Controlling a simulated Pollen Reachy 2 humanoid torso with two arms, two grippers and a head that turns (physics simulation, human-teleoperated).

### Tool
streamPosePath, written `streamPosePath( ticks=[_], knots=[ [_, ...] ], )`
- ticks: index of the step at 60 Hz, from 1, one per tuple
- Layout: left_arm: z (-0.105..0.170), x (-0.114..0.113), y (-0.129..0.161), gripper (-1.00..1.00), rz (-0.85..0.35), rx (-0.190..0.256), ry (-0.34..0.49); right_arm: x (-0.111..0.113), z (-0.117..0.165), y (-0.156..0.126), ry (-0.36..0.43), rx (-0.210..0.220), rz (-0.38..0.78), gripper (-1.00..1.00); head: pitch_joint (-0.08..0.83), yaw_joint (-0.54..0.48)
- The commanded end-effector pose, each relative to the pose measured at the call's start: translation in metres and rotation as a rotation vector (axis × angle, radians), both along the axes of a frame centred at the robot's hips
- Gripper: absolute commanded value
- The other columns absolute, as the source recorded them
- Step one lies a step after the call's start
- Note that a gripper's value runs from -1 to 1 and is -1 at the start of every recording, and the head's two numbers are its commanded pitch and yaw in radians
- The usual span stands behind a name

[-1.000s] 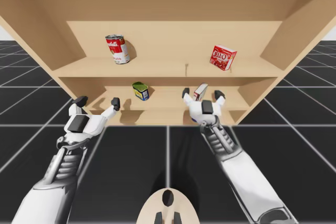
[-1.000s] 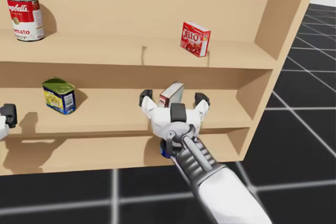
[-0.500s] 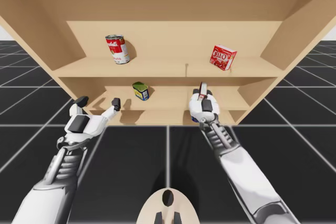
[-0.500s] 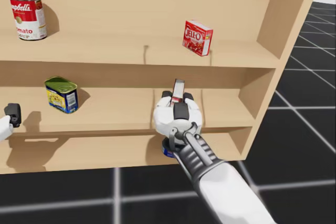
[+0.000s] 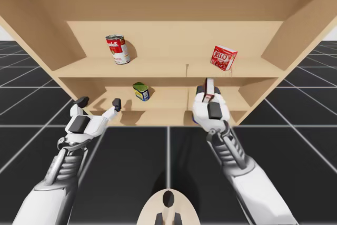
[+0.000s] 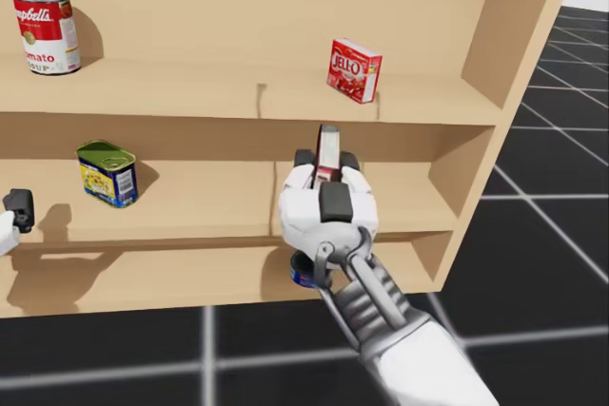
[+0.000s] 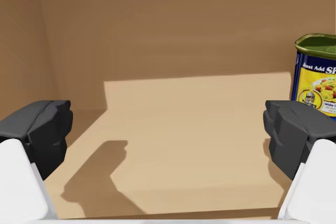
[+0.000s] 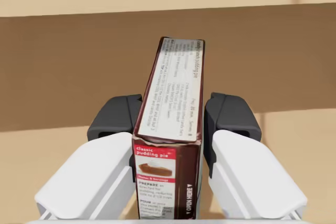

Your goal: Look through the shelves, find the pudding box, and take it.

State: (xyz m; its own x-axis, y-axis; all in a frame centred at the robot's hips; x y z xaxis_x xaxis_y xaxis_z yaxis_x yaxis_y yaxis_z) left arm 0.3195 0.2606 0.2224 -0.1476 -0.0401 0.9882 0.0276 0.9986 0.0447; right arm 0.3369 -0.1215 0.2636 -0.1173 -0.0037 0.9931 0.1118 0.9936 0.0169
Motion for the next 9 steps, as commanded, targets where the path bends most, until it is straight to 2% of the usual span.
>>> streamPosePath(
  ticks=[1,9],
  knots=[
    [0.0,0.0,0.0,-1.0,0.004,-0.003,0.0,-0.038,0.019,0.013,-0.062,0.025,0.064,1.0,0.419,-0.21],
    [0.0,0.0,0.0,-1.0,0.005,-0.001,-0.002,-0.074,0.017,0.008,-0.07,0.023,0.093,1.0,0.423,-0.21]
  ],
)
